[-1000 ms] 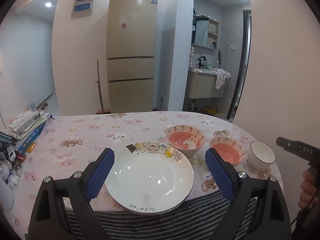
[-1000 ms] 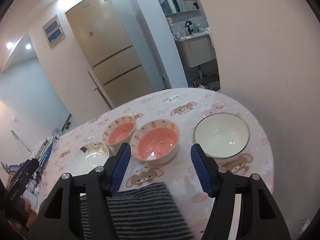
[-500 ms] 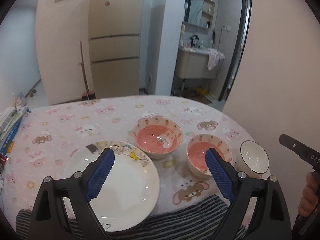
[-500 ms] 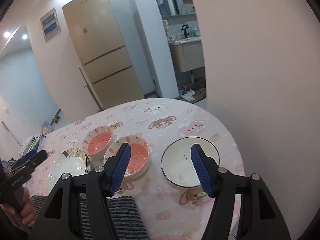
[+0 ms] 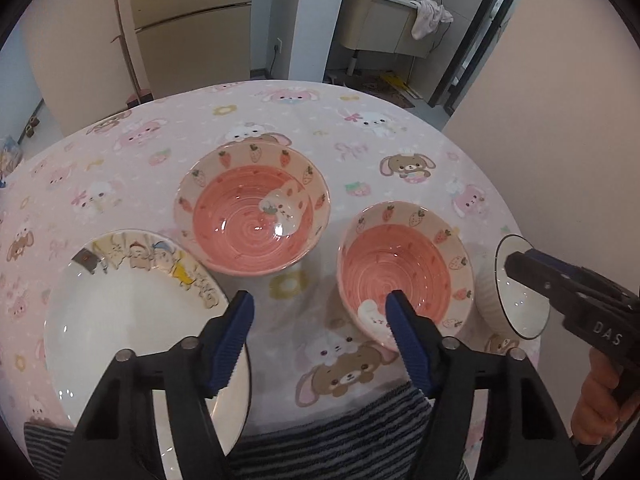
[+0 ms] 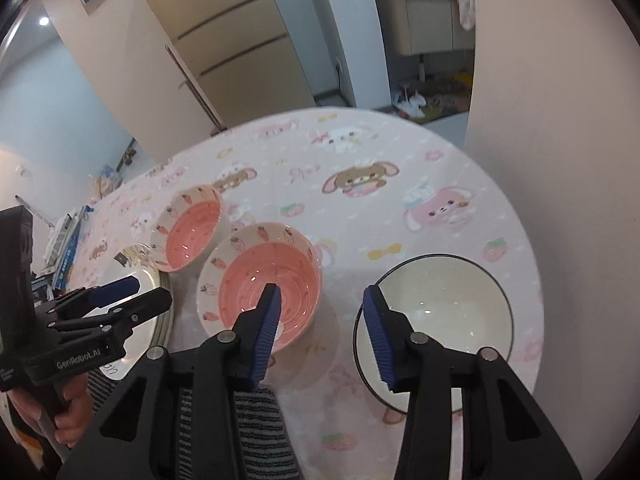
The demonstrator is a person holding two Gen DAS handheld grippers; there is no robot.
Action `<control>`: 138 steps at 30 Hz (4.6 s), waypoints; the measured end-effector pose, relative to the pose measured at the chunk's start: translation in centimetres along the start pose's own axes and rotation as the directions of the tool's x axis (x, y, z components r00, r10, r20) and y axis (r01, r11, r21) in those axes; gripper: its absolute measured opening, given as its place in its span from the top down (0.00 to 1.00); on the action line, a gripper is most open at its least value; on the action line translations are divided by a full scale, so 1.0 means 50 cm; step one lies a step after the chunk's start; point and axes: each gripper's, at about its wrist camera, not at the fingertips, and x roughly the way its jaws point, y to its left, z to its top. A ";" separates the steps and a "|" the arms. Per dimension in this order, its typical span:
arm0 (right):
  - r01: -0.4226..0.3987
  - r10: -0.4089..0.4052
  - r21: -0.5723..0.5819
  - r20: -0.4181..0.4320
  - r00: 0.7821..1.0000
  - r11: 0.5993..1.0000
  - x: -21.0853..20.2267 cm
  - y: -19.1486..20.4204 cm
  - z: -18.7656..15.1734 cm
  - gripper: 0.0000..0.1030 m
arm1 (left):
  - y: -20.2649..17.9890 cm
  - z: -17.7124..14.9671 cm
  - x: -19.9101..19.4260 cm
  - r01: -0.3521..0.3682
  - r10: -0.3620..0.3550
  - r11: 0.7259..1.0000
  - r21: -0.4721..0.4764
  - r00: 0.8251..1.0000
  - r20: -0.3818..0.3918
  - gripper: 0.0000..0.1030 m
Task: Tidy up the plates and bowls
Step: 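Move both tools toward the larger pink strawberry-patterned bowl, then close both tools on the rim of the pink bowl, then lift the pink bowl with both tools and carry it over the other pink bowl, then lower the held pink bowl into the other pink bowl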
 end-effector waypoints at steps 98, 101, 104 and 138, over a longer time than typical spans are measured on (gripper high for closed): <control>-0.109 0.076 -0.255 -0.136 0.988 0.961 -0.050 0.466 0.014 0.92 | 0.264 -0.049 -0.271 0.036 -0.014 0.986 -0.163 0.991 0.136 0.88; -0.092 0.065 -0.236 -0.117 0.991 0.968 -0.042 0.446 0.034 0.92 | 0.250 -0.020 -0.251 0.042 -0.020 0.989 -0.139 0.988 0.155 0.89; -0.074 0.056 -0.205 -0.089 0.994 0.976 -0.031 0.423 0.066 0.93 | 0.238 0.018 -0.216 0.071 -0.050 0.988 -0.139 0.987 0.154 0.88; -0.070 0.075 -0.064 0.074 0.994 0.995 0.213 0.225 0.128 0.92 | 0.184 0.135 0.112 0.052 -0.052 0.999 0.002 0.997 0.057 0.88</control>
